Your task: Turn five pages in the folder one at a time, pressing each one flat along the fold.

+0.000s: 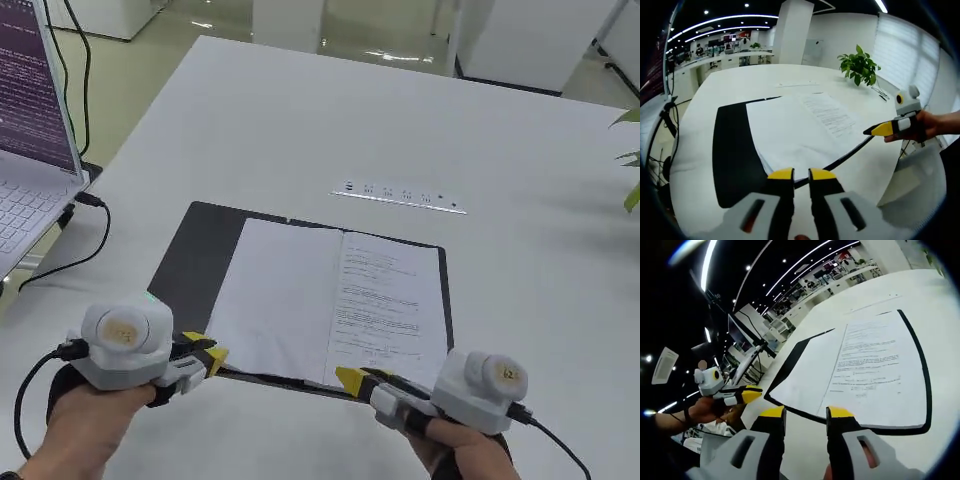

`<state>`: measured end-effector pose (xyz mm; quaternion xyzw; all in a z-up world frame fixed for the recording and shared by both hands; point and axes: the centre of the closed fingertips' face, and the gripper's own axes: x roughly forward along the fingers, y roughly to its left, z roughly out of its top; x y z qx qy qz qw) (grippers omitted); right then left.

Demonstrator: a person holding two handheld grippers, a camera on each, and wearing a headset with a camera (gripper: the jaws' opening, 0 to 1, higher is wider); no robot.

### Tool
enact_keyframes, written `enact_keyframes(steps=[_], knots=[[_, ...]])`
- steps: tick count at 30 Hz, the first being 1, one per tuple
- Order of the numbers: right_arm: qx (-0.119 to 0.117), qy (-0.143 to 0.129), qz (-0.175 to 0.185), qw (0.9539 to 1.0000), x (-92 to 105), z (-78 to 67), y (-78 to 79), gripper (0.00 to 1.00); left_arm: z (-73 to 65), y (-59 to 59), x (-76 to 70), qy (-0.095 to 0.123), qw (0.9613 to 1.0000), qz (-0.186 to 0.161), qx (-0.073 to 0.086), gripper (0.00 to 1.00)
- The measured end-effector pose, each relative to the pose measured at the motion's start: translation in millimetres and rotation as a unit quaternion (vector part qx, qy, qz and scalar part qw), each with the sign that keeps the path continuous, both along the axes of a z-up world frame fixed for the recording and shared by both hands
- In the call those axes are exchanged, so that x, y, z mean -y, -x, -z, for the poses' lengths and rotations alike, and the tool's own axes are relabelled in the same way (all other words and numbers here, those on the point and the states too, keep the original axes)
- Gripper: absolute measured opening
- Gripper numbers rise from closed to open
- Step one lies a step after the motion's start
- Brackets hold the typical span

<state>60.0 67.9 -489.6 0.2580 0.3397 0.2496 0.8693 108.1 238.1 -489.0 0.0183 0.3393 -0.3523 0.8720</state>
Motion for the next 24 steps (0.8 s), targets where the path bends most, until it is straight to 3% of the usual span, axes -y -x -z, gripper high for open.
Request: enact_keyframes(steps=[6,12,17,22,24], knots=[[-0.011,0.010,0.010,0.9998,15.3,5.1,14.6,0.29,14.1,-10.5,5.6,-0.004,0.9999,0.008,-0.014,0.05],[-0.017,0.025,-0.012,0.9995,14.2,11.5,29.2,0.26,25.6,-18.9,9.7,-0.008,0.9996,0.015,-0.022,0.03],[-0.024,0.035,-0.023,0.9988,11.8,16.8,33.4,0.26,36.4,-23.2,6.9,-0.016,0.9993,0.012,-0.030,0.00],[-0.027,0.031,-0.022,0.9989,9.9,16.6,29.4,0.25,58.2,-25.1,-6.1,-0.033,0.9979,-0.003,-0.056,0.00],[-0.028,0.030,-0.022,0.9989,9.6,16.8,27.2,0.24,62.8,-24.0,-7.9,-0.034,0.9977,-0.002,-0.059,0.00]])
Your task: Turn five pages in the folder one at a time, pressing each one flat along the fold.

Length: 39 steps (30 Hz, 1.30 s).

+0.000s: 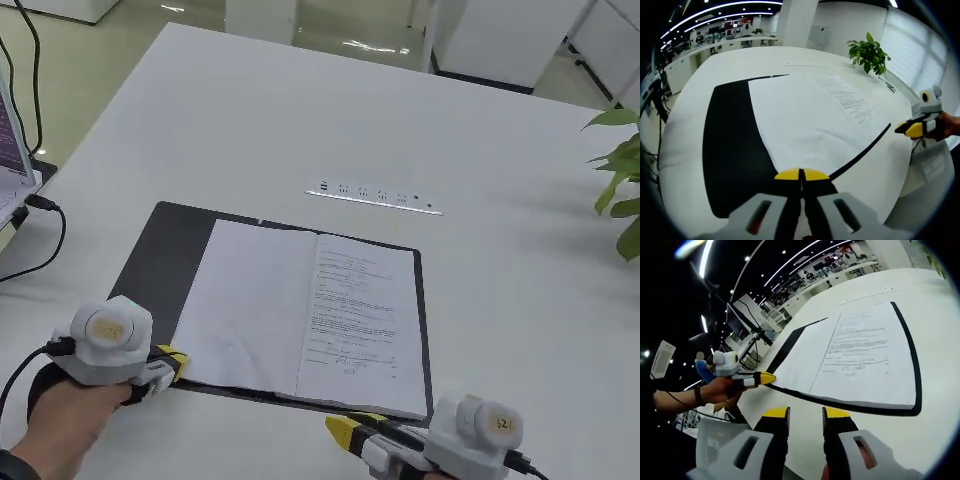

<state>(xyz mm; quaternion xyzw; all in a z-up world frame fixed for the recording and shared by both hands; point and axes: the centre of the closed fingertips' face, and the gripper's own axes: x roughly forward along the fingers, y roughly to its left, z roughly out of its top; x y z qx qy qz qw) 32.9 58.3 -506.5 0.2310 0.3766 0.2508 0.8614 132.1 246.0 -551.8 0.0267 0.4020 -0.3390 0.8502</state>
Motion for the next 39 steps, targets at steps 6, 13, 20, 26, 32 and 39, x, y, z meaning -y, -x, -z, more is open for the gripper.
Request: enact_keyframes(steps=[6,13,20,26,32,39], knots=[[0.000,-0.006,0.002,1.0000,-1.3,-2.0,-9.3,0.22,6.7,4.2,-3.3,-0.003,0.9999,-0.007,-0.011,0.00],[0.005,-0.013,-0.005,0.9999,-8.7,-4.8,-24.7,0.20,7.1,3.9,-3.7,-0.001,0.9997,-0.018,-0.017,0.00],[0.010,-0.010,-0.016,0.9998,-14.3,-2.6,-44.3,0.18,5.6,5.5,-2.3,-0.013,0.9999,-0.011,0.002,0.00],[0.017,-0.014,-0.010,0.9997,-17.5,-0.4,-71.7,0.14,2.0,8.3,-0.6,-0.024,0.9997,-0.008,0.003,0.00],[0.025,-0.029,-0.002,0.9993,-21.8,1.9,-99.7,0.11,-0.9,10.2,0.1,-0.024,0.9997,-0.005,0.002,0.00],[0.033,-0.045,0.003,0.9985,-28.8,6.2,-126.7,0.08,-2.5,11.7,0.8,-0.028,0.9996,-0.004,0.003,0.00]])
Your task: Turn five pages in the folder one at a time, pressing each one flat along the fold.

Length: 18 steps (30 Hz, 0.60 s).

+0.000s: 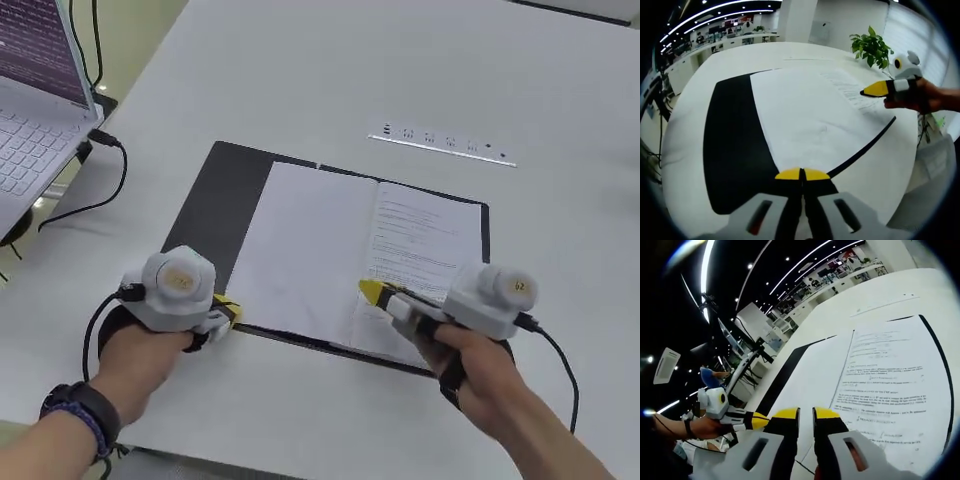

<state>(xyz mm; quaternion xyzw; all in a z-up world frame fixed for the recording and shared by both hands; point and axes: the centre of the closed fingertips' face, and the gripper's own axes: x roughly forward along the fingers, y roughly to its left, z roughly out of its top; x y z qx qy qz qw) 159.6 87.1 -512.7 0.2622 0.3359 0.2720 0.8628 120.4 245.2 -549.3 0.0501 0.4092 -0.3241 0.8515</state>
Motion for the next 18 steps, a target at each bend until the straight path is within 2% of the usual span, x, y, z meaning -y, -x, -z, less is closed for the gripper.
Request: enact_keyframes(steps=[8,10,12,18], knots=[[-0.003,-0.006,0.016,0.9998,-3.8,13.3,-17.4,0.03,0.6,-1.4,-0.4,0.000,1.0000,0.002,0.000,0.00],[-0.011,-0.009,0.034,0.9993,-0.3,18.7,-21.8,0.00,1.3,-2.1,-0.8,0.000,1.0000,0.002,0.000,0.00],[-0.017,-0.023,0.050,0.9984,1.5,22.5,-25.3,0.00,1.7,-2.6,-1.1,0.001,1.0000,0.001,0.000,0.00],[-0.024,-0.017,0.054,0.9981,0.6,31.4,-30.0,0.00,2.8,-3.7,-1.8,0.001,1.0000,0.001,-0.001,0.00]])
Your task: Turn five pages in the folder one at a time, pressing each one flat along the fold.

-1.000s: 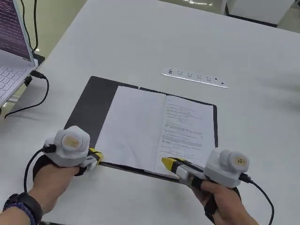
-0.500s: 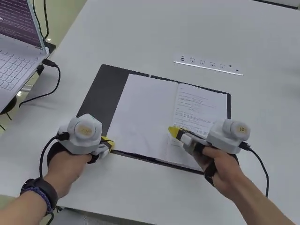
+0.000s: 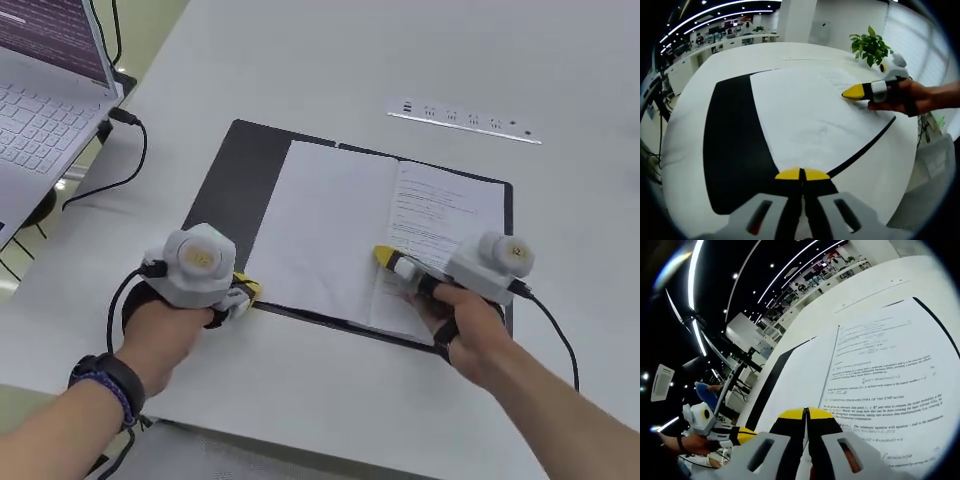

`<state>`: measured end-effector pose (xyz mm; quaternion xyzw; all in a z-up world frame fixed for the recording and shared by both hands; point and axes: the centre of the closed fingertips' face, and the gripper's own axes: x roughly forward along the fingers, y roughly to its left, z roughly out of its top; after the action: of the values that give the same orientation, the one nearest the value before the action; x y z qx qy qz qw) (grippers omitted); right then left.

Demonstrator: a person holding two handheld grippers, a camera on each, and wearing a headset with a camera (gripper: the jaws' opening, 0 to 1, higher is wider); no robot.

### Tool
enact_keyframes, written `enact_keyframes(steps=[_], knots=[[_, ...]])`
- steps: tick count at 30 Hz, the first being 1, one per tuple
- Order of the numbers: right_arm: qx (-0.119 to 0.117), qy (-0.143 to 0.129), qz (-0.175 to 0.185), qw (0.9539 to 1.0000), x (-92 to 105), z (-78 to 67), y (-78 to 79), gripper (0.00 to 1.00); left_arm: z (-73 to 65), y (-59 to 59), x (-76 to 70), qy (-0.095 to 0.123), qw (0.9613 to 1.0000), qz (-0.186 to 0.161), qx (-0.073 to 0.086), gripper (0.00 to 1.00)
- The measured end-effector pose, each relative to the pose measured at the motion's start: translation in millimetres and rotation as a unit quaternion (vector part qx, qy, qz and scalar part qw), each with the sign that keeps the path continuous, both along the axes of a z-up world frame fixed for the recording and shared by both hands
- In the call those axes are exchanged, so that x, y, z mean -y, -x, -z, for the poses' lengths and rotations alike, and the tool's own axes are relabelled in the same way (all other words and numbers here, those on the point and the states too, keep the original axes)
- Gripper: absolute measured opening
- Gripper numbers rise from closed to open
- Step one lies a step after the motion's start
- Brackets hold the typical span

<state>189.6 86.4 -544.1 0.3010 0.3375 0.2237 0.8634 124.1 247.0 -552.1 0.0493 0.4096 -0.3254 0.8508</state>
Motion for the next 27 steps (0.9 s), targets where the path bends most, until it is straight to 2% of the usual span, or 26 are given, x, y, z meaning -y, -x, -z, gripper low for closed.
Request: enact_keyframes(steps=[17,21,22,27], knots=[[0.011,-0.022,0.049,0.9985,8.1,-1.4,-31.0,0.00,1.5,-1.0,-0.3,0.000,1.0000,0.001,0.001,0.00],[0.014,-0.029,0.073,0.9968,13.4,-1.0,-43.2,0.00,3.2,-3.2,-1.1,0.000,1.0000,-0.008,-0.004,0.00],[0.013,-0.042,0.081,0.9957,13.5,-1.8,-47.4,0.00,4.0,-4.4,-1.4,0.000,0.9999,-0.010,-0.004,0.00],[0.018,-0.047,0.089,0.9947,13.0,-0.7,-63.2,0.00,4.1,-5.2,-3.5,0.004,0.9998,-0.017,-0.005,0.00]])
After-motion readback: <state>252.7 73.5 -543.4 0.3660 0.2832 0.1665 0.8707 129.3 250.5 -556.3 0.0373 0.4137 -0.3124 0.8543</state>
